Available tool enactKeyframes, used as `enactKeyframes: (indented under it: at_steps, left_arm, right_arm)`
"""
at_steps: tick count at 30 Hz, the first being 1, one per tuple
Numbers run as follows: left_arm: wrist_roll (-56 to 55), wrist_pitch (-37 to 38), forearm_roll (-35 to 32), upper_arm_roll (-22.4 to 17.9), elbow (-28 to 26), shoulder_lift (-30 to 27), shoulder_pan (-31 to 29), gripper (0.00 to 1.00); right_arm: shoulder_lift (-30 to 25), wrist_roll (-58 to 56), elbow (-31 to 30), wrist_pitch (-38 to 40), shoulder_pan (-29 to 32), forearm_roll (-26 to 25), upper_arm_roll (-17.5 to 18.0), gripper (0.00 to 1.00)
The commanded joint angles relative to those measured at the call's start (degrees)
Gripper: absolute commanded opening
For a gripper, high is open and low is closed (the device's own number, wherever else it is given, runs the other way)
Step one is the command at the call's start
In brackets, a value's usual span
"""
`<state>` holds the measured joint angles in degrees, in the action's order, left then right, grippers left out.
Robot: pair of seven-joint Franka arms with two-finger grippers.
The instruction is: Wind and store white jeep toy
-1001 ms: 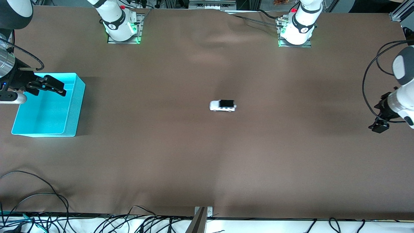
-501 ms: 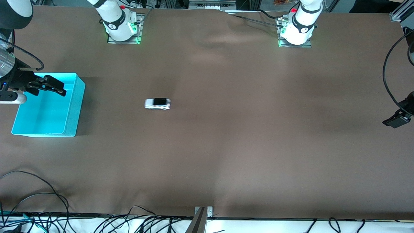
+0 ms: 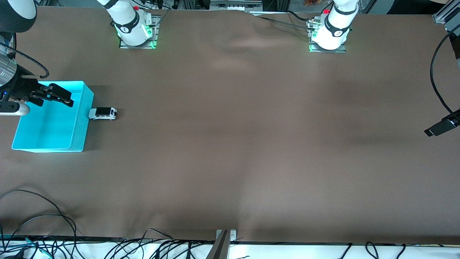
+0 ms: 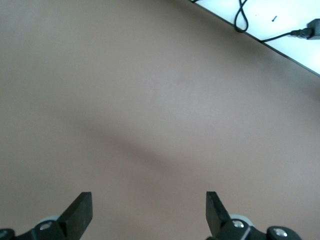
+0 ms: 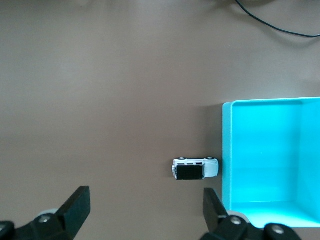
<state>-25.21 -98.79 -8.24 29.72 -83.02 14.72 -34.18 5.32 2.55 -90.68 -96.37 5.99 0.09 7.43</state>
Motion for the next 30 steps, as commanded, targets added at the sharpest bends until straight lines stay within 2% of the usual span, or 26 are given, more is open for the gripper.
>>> enactKeyframes:
  at_steps: [1, 4, 11, 30]
  left_arm:
    - [3.67, 1.5, 1.65, 1.3, 1.9, 0.4, -0.01, 1.0]
    - [5.52, 1.5, 1.65, 3.06, 1.98, 0.23, -0.18, 1.0]
    - [8.5, 1.5, 1.65, 4.38, 3.57, 0.23, -0.09, 1.0]
    - [11.24, 4.83, 1.39, 5.96, 2.51, 0.14, -0.27, 1.0]
  right_arm:
    - [0.05, 0.35, 0.59, 0.3, -0.19, -0.97, 0.05, 1.0]
    - [0.05, 0.35, 0.59, 0.3, -0.19, -0.97, 0.05, 1.0]
    - [0.05, 0.35, 0.59, 0.3, -0.19, -0.97, 0.04, 1.0]
    - [0.05, 0.35, 1.03, 0.22, -0.19, -0.45, 0.05, 1.0]
